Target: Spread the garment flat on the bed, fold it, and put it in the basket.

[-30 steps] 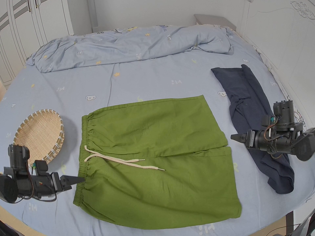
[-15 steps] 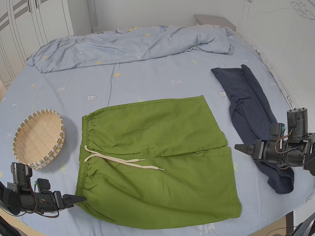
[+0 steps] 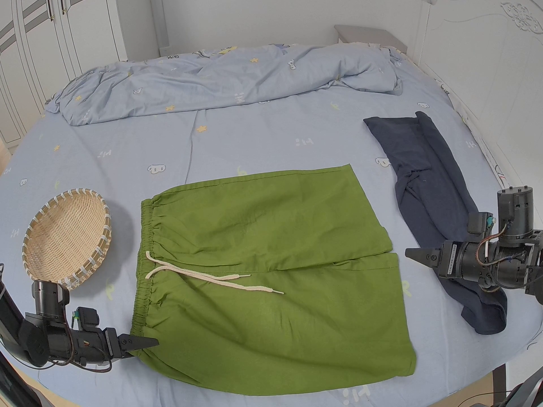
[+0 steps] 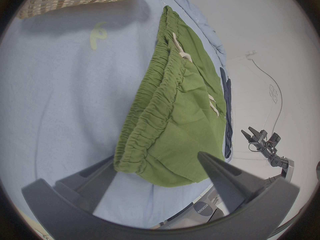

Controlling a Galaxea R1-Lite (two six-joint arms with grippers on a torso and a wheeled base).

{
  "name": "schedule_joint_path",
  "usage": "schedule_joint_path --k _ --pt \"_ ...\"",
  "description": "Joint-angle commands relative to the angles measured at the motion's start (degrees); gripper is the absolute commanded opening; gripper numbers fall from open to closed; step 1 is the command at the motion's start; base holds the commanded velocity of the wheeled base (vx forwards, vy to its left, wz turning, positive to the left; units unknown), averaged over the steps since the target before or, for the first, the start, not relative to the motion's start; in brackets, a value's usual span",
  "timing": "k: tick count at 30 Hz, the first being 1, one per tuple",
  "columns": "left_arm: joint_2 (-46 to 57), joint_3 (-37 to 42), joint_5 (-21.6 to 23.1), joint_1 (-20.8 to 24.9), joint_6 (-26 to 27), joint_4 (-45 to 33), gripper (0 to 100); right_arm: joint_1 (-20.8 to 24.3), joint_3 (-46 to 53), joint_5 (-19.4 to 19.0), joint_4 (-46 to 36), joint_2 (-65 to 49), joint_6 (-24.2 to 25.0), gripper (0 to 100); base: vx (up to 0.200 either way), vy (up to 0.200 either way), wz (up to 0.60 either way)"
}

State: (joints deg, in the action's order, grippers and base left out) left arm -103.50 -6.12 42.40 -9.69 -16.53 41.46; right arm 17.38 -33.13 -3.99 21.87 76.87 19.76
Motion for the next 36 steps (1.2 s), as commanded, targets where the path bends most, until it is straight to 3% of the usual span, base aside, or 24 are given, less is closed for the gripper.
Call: schedule_joint_path --k 1,12,17,23,24,27,36 --pt "-0.9 -0.3 0.1 -0.2 -0.1 0.1 0 0.0 0.1 0.0 0.0 0.1 0.0 100 0.0 0.0 0.0" --pt "1.6 1.6 -0.2 -4.7 0.5 0.1 0 -0.1 0.5 -0.1 0.0 0.2 -0.1 100 0.0 0.0 0.0" --pt "4.6 4.6 0.0 -9.2 4.4 0.1 0 -0.1 4.7 -1.0 -1.3 0.8 -0.2 100 0.0 0.0 0.0" --pt "4.1 4.8 0.0 -9.5 5.7 0.1 0 0.8 12.7 -8.5 -2.9 3.3 -0.2 100 0.0 0.0 0.0" --pt "3.9 4.8 0.0 -9.5 5.7 0.1 0 0.5 14.8 -11.5 -2.8 4.7 -0.3 100 0.0 0.0 0.0" --pt "4.0 4.8 0.0 -9.5 5.7 0.1 0 0.3 15.7 -15.4 -2.8 7.6 -0.5 100 0.0 0.0 0.0" --pt "3.7 4.4 0.0 -9.9 5.7 0.1 0 3.1 18.4 -17.8 -2.4 12.8 -0.8 100 0.0 0.0 0.0"
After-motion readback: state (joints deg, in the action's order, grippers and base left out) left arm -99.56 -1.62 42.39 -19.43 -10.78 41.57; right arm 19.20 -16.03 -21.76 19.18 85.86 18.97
